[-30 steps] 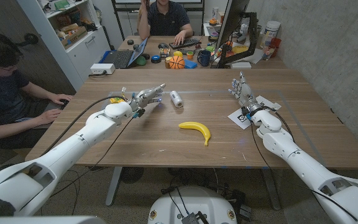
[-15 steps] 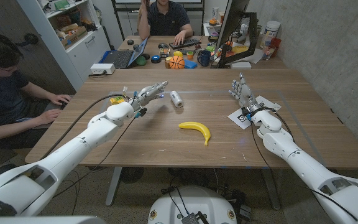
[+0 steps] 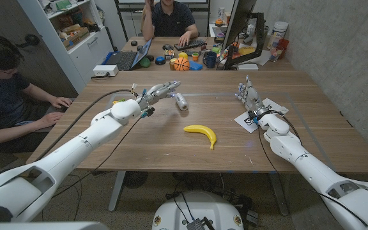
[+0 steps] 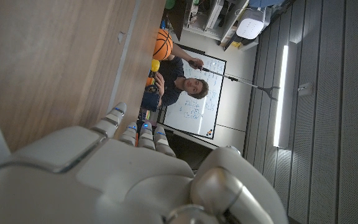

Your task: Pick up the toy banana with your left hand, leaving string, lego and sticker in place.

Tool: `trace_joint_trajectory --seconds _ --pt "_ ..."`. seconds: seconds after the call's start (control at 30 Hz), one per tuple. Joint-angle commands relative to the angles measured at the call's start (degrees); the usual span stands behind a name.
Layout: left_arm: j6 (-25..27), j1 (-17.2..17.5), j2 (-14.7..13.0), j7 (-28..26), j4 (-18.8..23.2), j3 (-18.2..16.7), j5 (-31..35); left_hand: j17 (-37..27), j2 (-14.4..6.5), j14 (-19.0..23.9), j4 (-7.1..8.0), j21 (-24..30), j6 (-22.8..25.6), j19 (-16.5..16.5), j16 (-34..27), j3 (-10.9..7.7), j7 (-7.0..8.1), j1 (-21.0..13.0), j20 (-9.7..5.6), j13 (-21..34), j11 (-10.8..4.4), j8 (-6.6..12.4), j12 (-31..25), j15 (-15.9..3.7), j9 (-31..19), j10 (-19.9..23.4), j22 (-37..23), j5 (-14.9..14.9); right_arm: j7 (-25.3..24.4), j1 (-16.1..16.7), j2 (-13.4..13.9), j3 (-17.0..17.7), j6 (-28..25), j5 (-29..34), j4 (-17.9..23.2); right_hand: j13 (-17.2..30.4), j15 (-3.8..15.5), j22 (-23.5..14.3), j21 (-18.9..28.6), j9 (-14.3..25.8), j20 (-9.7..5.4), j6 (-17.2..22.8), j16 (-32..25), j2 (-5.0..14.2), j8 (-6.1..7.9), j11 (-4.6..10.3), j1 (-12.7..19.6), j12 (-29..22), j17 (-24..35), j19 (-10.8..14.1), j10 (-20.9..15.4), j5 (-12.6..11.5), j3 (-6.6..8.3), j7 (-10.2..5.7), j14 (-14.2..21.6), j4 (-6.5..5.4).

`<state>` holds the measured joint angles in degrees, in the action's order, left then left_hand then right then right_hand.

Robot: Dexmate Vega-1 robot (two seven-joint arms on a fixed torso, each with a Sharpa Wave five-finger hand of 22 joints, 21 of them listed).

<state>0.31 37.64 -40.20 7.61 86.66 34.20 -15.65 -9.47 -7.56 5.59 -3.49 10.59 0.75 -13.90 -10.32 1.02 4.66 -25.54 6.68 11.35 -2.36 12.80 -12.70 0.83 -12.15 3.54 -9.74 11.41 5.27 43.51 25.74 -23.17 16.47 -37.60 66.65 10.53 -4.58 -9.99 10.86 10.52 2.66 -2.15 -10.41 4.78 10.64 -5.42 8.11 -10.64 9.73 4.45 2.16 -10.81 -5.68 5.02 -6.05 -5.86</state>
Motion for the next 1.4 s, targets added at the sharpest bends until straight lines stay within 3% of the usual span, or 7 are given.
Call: trace_joint_trajectory --seconds 0.03,0.63,1.4 --pt "3.15 -2.28 -0.79 3.54 2.19 2.53 3.45 -0.31 -0.02 -0.24 -0.65 0.02 0.37 -0.03 -0.01 0.05 0.49 -0.87 0.06 0.07 0.02 -0.01 -0.03 0.08 -0.07 0.02 -0.14 -0.12 -1.41 1.68 0.15 0.51 3.14 1.1 2.03 0.18 0.29 -0.28 0.39 0.24 0.03 0.23 -0.47 -0.05 0.39 -0.01 0.49 -0.45 0.15 0.61 -0.23 -0.32 -0.01 0.12 -0.26 -0.5" --pt "6.0 -7.34 -2.99 11.52 6.62 6.67 10.41 -0.31 -0.03 -0.63 -1.1 -0.03 0.78 0.18 0.05 -0.34 1.45 -1.4 0.18 0.09 -0.05 0.03 0.13 0.33 -0.18 -0.27 -0.12 -0.28 -4.26 4.95 0.89 2.36 6.36 1.36 7.02 0.19 0.2 -0.28 0.4 0.25 0.03 0.4 -0.49 -0.05 0.44 -0.13 0.59 -0.48 0.15 0.7 -0.39 -0.31 -0.03 0.09 -0.16 -0.47" --pt "6.77 -13.08 -2.23 20.43 8.83 13.51 22.71 -0.29 -0.55 -1.47 -2.24 -0.15 1.25 0.98 0.12 -1.58 3.22 -3.18 1.26 0.12 -0.48 0.12 0.24 1.14 -0.45 -0.47 -0.11 -0.42 -3.47 2.45 -0.3 2.44 5.74 0.38 3.65 0.19 0.18 -0.29 0.4 0.25 0.13 0.45 -0.48 0.03 0.42 -0.21 0.69 -0.47 0.15 0.78 -0.43 -0.31 -0.03 0.13 -0.13 -0.45"
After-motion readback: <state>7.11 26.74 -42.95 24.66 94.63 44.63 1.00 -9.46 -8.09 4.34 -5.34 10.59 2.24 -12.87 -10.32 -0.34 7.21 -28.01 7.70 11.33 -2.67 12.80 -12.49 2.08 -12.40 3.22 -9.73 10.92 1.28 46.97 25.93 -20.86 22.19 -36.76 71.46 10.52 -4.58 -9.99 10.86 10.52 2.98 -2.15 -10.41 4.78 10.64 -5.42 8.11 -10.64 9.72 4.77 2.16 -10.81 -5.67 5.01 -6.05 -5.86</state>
